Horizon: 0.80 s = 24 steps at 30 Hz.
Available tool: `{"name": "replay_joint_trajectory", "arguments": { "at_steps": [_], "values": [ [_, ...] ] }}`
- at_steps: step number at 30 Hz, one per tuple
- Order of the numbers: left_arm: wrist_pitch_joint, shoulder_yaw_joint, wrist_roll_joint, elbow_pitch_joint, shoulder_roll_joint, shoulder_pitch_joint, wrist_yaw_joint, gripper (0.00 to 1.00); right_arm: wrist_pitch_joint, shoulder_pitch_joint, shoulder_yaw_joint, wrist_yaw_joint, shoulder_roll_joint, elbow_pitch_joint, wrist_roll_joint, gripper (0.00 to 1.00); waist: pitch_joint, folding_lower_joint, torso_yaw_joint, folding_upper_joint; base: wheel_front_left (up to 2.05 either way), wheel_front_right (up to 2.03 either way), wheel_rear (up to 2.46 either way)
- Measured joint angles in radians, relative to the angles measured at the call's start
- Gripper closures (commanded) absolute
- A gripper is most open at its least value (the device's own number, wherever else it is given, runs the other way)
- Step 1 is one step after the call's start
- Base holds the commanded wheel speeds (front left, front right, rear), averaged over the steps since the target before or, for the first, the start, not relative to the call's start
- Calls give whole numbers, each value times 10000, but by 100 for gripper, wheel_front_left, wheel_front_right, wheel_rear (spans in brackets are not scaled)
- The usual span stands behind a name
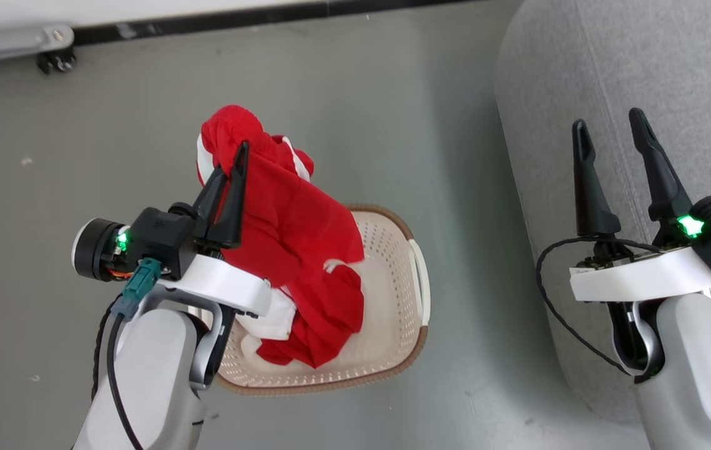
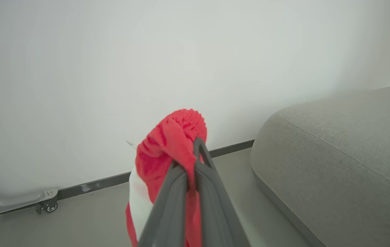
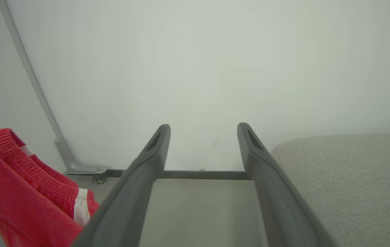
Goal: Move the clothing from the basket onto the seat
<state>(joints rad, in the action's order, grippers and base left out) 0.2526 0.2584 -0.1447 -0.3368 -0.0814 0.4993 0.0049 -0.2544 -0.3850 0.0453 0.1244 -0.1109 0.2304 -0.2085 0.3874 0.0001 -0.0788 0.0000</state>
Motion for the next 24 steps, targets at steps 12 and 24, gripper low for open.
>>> {"name": "replay_joint_trajectory", "arguments": {
  "at_steps": [12, 24],
  "values": [
    [0, 188, 35, 380, -38, -277, -330, 100, 0, 636, 894, 0, -418, 326, -19, 0, -1285, 0, 396, 0, 0, 0, 0],
    [0, 462, 35, 476, -81, -684, -681, 100, 0, 1487, 1659, 0, -756, 617, -228, 0, -2467, -1, 681, 1, 0, 0, 0]
  ]
}}
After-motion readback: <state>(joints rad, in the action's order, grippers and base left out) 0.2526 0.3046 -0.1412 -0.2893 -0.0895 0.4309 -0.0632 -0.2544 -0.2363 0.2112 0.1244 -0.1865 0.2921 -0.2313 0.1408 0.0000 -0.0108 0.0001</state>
